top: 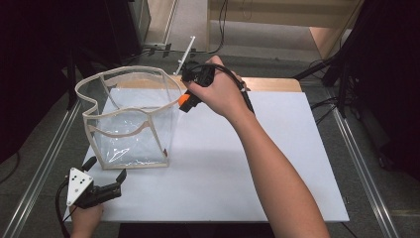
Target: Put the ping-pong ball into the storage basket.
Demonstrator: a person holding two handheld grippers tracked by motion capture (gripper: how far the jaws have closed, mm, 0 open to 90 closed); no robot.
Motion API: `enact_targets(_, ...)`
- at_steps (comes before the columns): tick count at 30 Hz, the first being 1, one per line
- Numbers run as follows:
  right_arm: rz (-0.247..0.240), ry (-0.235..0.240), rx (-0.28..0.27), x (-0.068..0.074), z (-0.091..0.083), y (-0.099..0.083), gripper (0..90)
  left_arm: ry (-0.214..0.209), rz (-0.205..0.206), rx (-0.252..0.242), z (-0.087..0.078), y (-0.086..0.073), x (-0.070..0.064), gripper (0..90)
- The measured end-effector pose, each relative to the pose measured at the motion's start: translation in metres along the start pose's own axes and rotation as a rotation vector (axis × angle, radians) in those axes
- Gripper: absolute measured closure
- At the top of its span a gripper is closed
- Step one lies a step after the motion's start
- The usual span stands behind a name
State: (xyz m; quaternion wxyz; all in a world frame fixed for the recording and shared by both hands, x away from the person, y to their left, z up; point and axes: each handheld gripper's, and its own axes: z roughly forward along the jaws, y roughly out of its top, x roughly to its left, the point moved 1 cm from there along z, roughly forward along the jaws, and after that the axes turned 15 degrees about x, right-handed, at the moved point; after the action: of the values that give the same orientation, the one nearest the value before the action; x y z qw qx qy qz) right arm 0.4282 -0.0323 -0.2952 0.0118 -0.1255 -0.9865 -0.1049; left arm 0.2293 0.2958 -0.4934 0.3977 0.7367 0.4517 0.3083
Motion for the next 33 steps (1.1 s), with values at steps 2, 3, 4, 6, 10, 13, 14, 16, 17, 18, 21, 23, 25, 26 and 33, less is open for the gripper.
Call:
enact_targets(2, 0.002, 0.002, 0.002, 0.0, -0.001, 0.001, 48.2, 0.0, 0.001, 0.0, 0.0, 0.0, 0.0, 0.0)
enact_targets(3, 0.0, 0.001, 0.001, 0.0, -0.001, 0.002, 48.2, -0.001, 0.001, 0.0, 0.0, 0.0, 0.0, 0.0)
enact_targets(4, -0.004, 0.001, 0.002, 0.0, -0.002, 0.003, 48.2, 0.0, 0.001, 0.0, 0.0, 0.0, 0.0, 0.0)
enact_targets(6, -0.005, 0.0, 0.003, 0.0, -0.003, 0.004, 48.2, -0.001, 0.0, 0.0, 0.0, 0.0, 0.0, 0.0)
enact_targets(10, -0.012, -0.003, 0.004, 0.001, -0.006, 0.008, 48.2, -0.001, 0.001, -0.001, 0.0, 0.0, 0.0, 0.0)
enact_targets(13, -0.016, -0.006, 0.005, 0.001, -0.008, 0.01, 48.2, 0.0, 0.004, 0.002, 0.0, 0.0, 0.0, 0.0)
enact_targets(14, -0.015, -0.005, 0.004, 0.002, -0.009, 0.011, 48.2, 0.0, 0.004, 0.002, 0.0, 0.0, 0.0, 0.0)
enact_targets(16, -0.019, -0.01, 0.006, 0.002, -0.01, 0.013, 48.2, -0.001, 0.004, 0.002, 0.0, 0.0, 0.0, 0.0)
enact_targets(17, -0.017, -0.008, 0.005, 0.002, -0.011, 0.014, 48.2, -0.001, 0.004, 0.002, 0.0, 0.0, 0.0, 0.0)
enact_targets(18, -0.018, -0.007, 0.005, 0.002, -0.011, 0.015, 48.2, -0.001, 0.004, 0.002, 0.0, 0.0, 0.0, 0.0)
enact_targets(21, -0.022, -0.008, 0.003, 0.001, -0.012, 0.018, 48.2, -0.001, 0.004, 0.002, 0.0, 0.0, 0.0, 0.0)
enact_targets(23, -0.023, -0.006, 0.002, 0.001, -0.013, 0.02, 48.2, -0.001, 0.004, 0.002, 0.0, 0.0, 0.0, 0.0)
enact_targets(25, -0.025, -0.006, 0.002, 0.0, -0.014, 0.023, 48.2, -0.002, 0.004, 0.002, 0.0, 0.0, 0.0, 0.0)
enact_targets(26, -0.025, -0.008, 0.001, 0.0, -0.014, 0.024, 48.2, -0.002, 0.004, 0.002, 0.0, 0.0, 0.0, 0.0)
enact_targets(33, -0.041, -0.008, 0.003, 0.0, -0.014, 0.035, 48.2, -0.005, 0.005, 0.001, 0.0, 0.0, 0.001, 0.0)
